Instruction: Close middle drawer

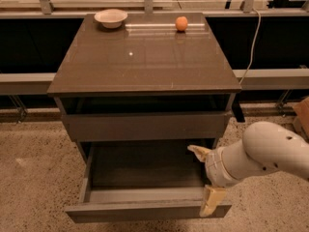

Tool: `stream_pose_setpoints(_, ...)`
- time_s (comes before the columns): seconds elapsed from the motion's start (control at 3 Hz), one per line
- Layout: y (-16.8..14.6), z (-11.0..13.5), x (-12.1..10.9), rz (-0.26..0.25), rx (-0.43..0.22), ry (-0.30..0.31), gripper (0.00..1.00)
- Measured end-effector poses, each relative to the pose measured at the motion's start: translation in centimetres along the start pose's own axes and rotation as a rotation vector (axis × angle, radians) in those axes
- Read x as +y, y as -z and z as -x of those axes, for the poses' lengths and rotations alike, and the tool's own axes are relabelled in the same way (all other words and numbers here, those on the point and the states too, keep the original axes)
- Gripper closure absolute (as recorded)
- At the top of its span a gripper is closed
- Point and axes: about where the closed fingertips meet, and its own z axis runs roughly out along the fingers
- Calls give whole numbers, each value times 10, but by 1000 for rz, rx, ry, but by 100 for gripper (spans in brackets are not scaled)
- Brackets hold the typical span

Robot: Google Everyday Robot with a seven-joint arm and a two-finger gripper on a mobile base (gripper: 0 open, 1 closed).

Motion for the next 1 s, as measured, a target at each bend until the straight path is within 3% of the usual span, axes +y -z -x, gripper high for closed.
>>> stream_pose_setpoints(0.33,-47,-19,7,27,-7,7,0)
stream_pose_setpoints(0.67,-95,-37,13,35,-56,-28,0)
stream_pose_setpoints(1.0,-119,-46,15,36,-78,-48,0)
